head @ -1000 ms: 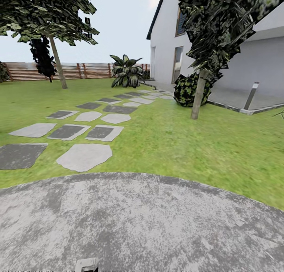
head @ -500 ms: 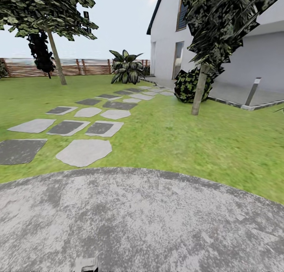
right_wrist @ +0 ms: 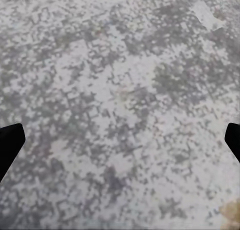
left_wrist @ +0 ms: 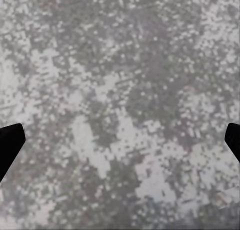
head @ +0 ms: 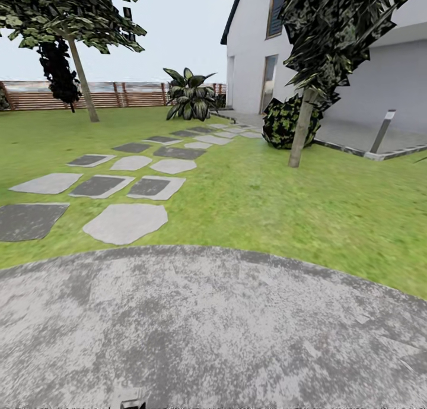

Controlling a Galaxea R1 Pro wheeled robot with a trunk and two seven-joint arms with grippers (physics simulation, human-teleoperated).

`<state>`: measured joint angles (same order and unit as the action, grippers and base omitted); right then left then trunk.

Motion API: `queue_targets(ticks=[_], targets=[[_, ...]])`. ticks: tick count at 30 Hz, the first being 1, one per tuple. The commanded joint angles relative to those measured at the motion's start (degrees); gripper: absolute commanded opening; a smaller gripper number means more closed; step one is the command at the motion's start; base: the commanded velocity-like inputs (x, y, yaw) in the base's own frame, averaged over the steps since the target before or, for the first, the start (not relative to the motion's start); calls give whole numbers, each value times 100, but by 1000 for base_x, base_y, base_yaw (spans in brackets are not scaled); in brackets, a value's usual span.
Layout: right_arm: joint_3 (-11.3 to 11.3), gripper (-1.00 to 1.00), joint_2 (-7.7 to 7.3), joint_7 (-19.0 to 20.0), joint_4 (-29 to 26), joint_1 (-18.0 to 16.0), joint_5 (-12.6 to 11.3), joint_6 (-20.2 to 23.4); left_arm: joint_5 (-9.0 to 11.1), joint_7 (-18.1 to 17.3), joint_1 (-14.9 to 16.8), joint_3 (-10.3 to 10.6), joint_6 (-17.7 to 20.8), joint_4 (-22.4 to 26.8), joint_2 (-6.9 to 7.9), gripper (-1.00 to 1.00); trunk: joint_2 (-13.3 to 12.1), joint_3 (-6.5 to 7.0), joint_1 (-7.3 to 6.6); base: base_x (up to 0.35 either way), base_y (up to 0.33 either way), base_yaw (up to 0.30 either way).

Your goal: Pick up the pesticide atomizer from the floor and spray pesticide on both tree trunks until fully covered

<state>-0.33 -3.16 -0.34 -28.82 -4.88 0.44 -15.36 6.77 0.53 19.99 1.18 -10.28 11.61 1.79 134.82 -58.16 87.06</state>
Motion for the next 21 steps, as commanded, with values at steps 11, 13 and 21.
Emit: queue_targets(ticks=[11,13,21], targets=[[5,100,-9,6,-10,0,8,-1,5,0,-82,4,-13,8,48,100,0,-5,0,304,0,0],[21,100,57,9,56,-5,23,3,0,13,-147,-8,-78,-4,82,100,0,-5,0,0,0,0],[11,100,130,-1,314,-5,14,-4,0,9,-154,-4,-156,0,83,100,0,-5,0,0,0,0]])
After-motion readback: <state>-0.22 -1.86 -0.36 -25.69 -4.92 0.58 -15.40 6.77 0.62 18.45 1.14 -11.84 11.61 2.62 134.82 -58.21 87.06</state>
